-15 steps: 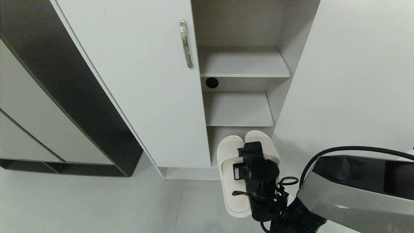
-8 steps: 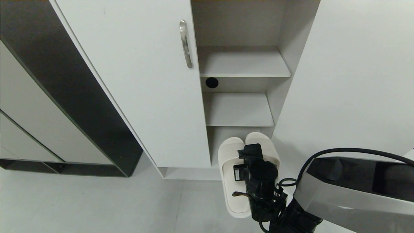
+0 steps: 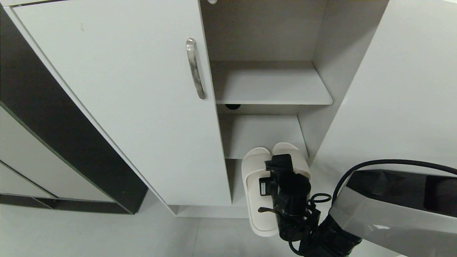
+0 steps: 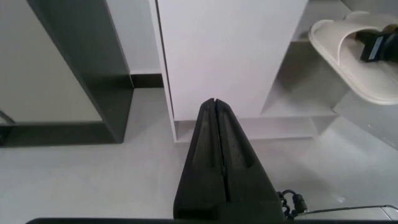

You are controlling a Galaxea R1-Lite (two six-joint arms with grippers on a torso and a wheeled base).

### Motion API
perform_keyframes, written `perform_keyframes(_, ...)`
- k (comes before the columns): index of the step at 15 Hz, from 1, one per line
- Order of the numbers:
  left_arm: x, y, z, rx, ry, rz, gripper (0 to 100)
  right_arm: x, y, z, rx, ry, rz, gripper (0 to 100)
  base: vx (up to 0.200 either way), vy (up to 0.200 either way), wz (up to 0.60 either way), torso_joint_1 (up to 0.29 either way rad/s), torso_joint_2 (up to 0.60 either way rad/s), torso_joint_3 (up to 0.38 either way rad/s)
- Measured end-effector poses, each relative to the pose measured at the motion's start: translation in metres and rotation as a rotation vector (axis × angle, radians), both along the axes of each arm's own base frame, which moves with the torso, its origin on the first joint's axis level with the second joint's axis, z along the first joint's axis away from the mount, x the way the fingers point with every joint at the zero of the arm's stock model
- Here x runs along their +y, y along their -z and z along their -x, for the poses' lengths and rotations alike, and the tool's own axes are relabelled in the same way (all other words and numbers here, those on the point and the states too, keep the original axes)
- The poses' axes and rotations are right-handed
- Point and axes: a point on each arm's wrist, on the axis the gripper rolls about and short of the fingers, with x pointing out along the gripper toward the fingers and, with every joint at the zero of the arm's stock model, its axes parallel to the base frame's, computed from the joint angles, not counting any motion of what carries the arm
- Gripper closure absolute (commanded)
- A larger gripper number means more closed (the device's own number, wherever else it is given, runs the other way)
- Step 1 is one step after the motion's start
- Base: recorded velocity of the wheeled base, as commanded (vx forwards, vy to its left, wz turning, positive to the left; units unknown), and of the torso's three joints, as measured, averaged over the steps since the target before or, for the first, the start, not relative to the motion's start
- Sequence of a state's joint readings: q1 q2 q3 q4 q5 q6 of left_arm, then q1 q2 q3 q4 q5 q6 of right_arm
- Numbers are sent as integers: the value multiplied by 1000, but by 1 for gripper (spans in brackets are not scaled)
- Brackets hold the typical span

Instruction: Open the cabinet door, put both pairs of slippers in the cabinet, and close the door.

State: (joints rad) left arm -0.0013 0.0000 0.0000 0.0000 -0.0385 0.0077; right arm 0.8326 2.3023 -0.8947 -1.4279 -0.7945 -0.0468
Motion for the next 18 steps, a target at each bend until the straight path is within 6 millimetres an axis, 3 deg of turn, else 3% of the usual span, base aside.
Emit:
perform_keyframes(3, 0, 0, 0, 0, 0, 0, 100, -3, -3, -3, -1, 8, -1, 100, 200, 0, 0, 2, -1, 2)
perform_keyframes(7, 0, 0, 0, 0, 0, 0, 100, 0, 3, -16, 3, 27, -4, 100, 0, 0, 0, 0, 0, 0)
perform_keyframes(14, 0, 0, 0, 0, 0, 1, 100, 17, -16, -73, 4, 88, -53, 100, 0, 0, 0, 0, 0, 0)
perform_keyframes(18, 0, 0, 0, 0, 1, 0, 100, 17, -25, -109, -13, 133, -80, 100, 0, 0, 0, 0, 0, 0)
